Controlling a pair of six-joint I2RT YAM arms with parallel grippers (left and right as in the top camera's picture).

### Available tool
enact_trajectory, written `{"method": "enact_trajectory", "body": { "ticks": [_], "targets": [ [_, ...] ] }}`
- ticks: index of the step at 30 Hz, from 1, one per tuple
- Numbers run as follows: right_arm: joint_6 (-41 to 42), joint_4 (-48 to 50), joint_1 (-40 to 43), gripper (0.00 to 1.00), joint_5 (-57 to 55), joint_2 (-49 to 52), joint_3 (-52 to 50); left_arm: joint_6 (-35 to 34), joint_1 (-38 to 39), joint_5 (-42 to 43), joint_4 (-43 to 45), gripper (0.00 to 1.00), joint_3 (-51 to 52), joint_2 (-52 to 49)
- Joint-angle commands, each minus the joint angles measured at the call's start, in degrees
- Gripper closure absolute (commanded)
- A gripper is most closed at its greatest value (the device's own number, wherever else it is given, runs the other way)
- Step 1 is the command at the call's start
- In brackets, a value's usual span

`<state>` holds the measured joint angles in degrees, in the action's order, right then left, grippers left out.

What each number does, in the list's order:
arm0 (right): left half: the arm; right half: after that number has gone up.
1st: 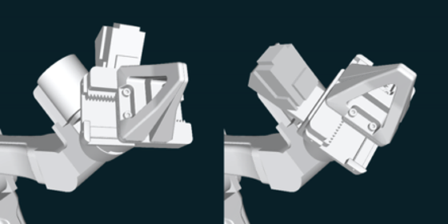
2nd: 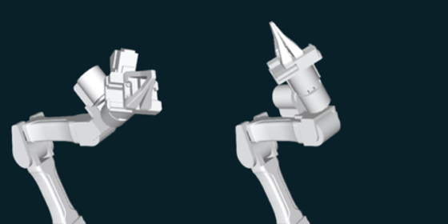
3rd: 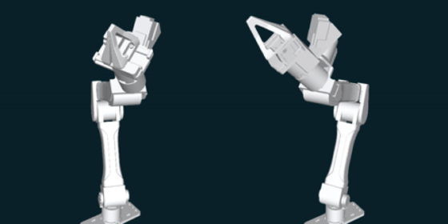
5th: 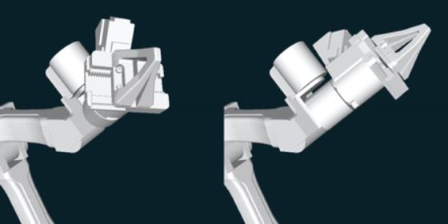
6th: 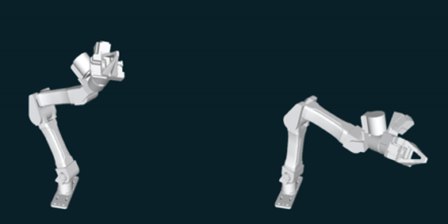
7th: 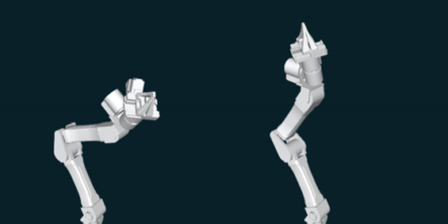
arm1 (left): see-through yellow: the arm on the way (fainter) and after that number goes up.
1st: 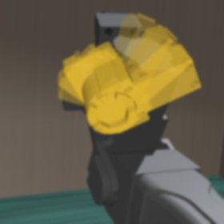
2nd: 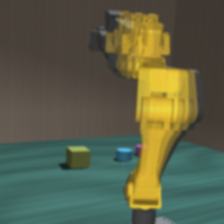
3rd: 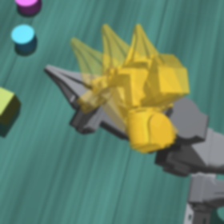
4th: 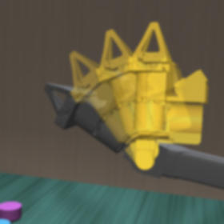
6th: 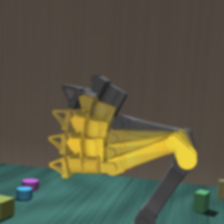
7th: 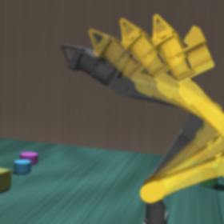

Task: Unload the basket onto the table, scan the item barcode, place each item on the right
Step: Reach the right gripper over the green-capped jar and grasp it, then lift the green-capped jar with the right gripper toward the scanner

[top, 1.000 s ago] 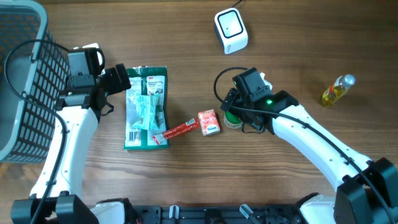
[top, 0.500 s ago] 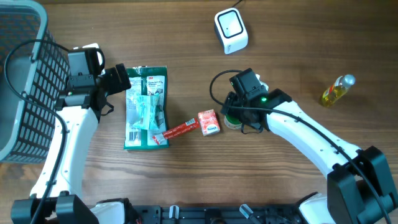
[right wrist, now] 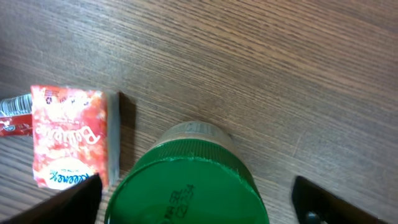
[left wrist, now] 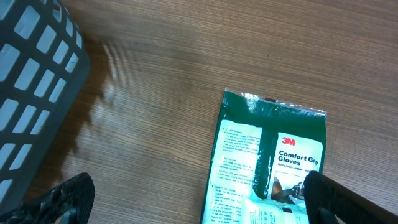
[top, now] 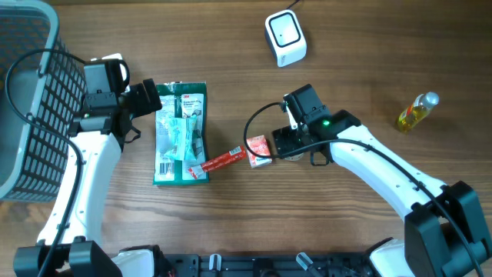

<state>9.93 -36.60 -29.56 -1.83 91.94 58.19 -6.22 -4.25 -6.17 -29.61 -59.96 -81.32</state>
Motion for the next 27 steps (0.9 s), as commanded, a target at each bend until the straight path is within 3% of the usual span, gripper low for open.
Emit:
{"method": "enact_trajectory", "body": {
  "ticks": [1,2,4,7,9,14,16,19,21,23,27],
  "targets": [
    [18.5,-0.9,-0.2,0.00,0.0,0.8,-0.6,1.1,-0.3,-0.3,0.2,0.00,-0.5,0.7],
    [21.0,-1.1,-0.2,0.01,1.2,0.8,-0.6,1.1,-0.3,-0.3,0.2,0.00,-0.5,0.7],
    [23.9,-1.1,-0.2,0.14,4.5,0.8,-0.6,1.1,-0.3,-0.3,0.2,0.00,-0.5,0.7],
    [22.8,-1.4,-0.2,0.27,4.3,0.8,-0.6,1.1,-0.3,-0.3,0.2,0.00,-0.5,0.7],
    [21.7,-1.7,-0.2,0.31,2.6,0.8,-0.6,1.1,-0.3,-0.3,0.2,0.00,-0.5,0.7],
    [6.7,-1.4,-0.2,0.32,1.2,0.8,-0.6,1.1,-0.3,-0.3,0.2,0.00,-0.5,0.7],
    [-2.3,-1.4,-0.2,0.29,1.1,0.8,-0.6,1.1,-0.3,-0.3,0.2,0.00,-0.5,0.7],
    [-4.9,-0.9,-0.2,0.20,1.2,0.8,-0.6,1.1,-0.3,-0.3,0.2,0.00,-0.5,0.7],
    [-0.8,-0.1,-0.2,0.00,1.4,0.8,-0.6,1.1,-0.3,-0.3,0.2,0.00,-0.5,0.7],
    [5.7,0.7,-0.2,0.00,1.7,0.8,-0.6,1.1,-0.3,-0.3,0.2,0.00,-0.5,0.7],
    [6.7,1.4,-0.2,0.00,1.8,0.8,-0.6,1.1,-0.3,-0.3,0.2,0.00,-0.5,0.7]
  ]
}}
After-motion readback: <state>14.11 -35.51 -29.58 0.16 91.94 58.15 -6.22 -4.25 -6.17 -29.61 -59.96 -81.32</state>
